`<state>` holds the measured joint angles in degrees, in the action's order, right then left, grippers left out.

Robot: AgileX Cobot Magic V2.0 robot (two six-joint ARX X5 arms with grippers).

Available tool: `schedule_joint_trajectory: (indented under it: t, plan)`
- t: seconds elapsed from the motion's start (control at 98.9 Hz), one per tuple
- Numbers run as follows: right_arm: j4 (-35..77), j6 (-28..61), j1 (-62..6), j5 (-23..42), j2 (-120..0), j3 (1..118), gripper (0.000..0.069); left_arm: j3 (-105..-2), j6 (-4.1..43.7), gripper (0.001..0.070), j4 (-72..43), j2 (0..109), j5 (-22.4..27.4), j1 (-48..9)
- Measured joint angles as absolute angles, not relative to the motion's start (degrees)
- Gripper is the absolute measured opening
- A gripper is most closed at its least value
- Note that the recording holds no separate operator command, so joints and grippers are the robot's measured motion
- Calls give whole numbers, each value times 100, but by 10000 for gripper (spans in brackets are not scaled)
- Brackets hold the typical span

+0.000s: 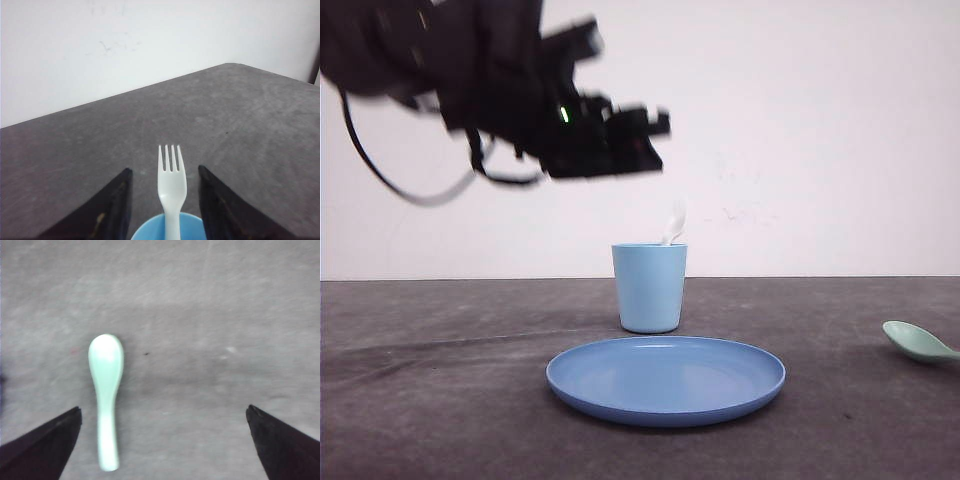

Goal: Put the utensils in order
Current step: 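Lower the fork into the blue cup and open the left gripper, then lower the right gripper onto the mint-green spoon and grasp its handle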

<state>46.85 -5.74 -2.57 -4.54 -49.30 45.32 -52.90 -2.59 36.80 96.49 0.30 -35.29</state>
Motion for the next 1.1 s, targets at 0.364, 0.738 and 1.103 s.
schedule_joint_trajectory:
  t: [0.364, 0.738, 1.103]
  plan:
    - [4228, -574, -263, -1063, -6292, 4534, 665, -5299, -298, 240, -648, 7251, 30, -2746]
    - [3249, -508, -725, -1199, -7655, 4532, 660, -5299, -301, 240, -3297, 5712, 3, -1481]
    - [2547, -480, -985, -1194, -8423, 4534, 540, -5299, -301, 240, -4104, 5596, -5, -1164]
